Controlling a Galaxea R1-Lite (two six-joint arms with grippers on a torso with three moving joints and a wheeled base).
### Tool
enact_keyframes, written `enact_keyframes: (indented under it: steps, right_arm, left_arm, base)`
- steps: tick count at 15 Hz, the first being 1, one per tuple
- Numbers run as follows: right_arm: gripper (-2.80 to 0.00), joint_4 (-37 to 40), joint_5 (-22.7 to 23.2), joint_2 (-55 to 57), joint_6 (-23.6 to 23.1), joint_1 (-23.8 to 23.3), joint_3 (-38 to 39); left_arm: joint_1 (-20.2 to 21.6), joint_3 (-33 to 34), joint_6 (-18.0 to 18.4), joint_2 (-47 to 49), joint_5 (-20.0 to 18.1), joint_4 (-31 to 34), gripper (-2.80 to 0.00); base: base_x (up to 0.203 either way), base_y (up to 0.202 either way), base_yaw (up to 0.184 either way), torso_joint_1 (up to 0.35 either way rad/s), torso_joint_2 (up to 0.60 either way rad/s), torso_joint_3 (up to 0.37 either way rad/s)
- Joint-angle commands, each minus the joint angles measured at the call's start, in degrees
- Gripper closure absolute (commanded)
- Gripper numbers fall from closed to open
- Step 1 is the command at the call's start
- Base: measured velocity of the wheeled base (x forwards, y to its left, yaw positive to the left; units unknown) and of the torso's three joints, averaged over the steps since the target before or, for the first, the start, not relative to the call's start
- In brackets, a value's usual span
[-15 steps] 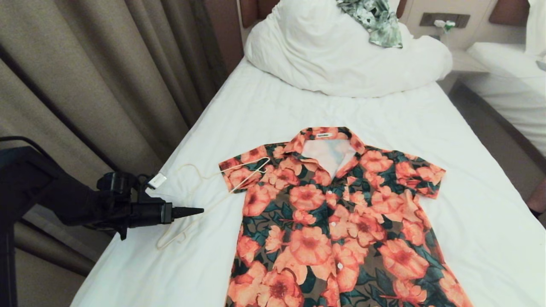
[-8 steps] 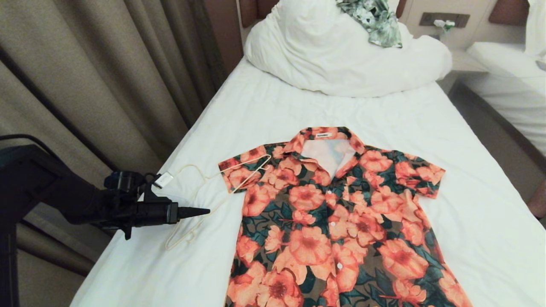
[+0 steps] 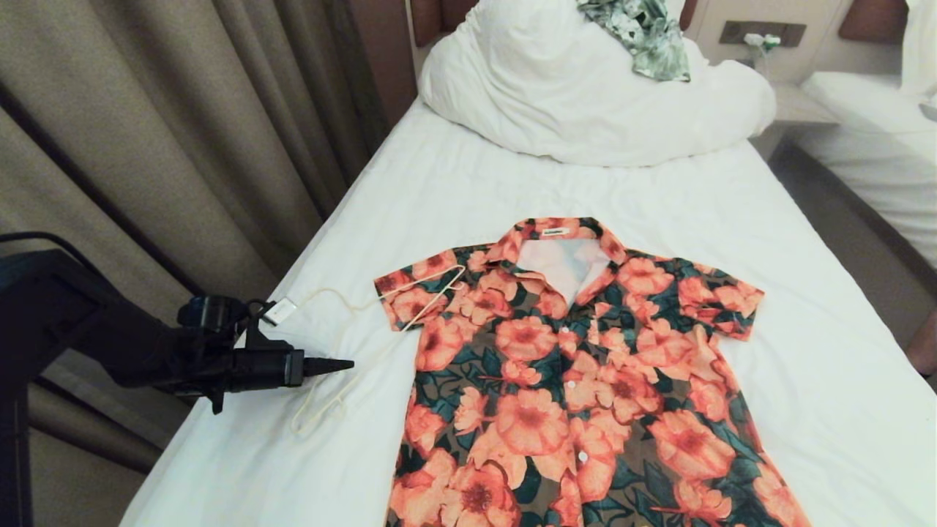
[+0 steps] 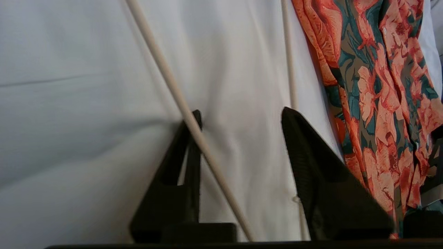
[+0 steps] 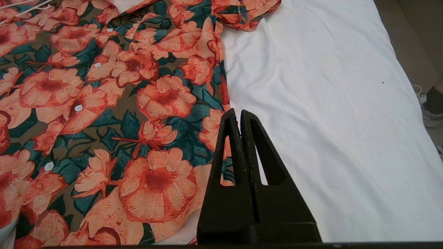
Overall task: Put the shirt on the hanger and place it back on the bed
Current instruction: Lift the shirt and hanger
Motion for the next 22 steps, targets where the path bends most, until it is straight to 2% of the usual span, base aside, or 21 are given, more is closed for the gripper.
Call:
enact_keyframes:
  steps: [1,5,10,15,22]
  right_arm:
    - [0.00,0.02,0.01,0.05,0.00,0.02,0.00]
    - [0.00,0.01,0.01,0.05,0.00,0.02,0.00]
    - [0.00,0.02,0.01,0.05,0.00,0.02,0.00]
    - [0.00,0.02,0.01,0.05,0.00,0.02,0.00]
    - [0.00,0.02,0.01,0.05,0.00,0.03,0.00]
  left_arm:
    - [0.25,0.11,0.08,-0.35,-0.55,-0.06,0.00]
    - [1.38,0.54,-0.46,-2.36,-1.63,1.18,0.00]
    - [2.46,6.43,-1.49,-14.62,-5.72,4.15,0.00]
    - [2.91,14.35,-1.65,-27.75,-6.33,6.39,0.00]
    - [1.45,14.76,-1.72,-44.91,-6.38,10.11,0.00]
  base:
    - [0.000,0.000,0.000,0.000,0.00,0.000]
    - [0.000,0.000,0.000,0.000,0.00,0.000]
    - [0.000,0.000,0.000,0.000,0.00,0.000]
    - [0.000,0.000,0.000,0.000,0.00,0.000]
    - [0.000,0.000,0.000,0.000,0.00,0.000]
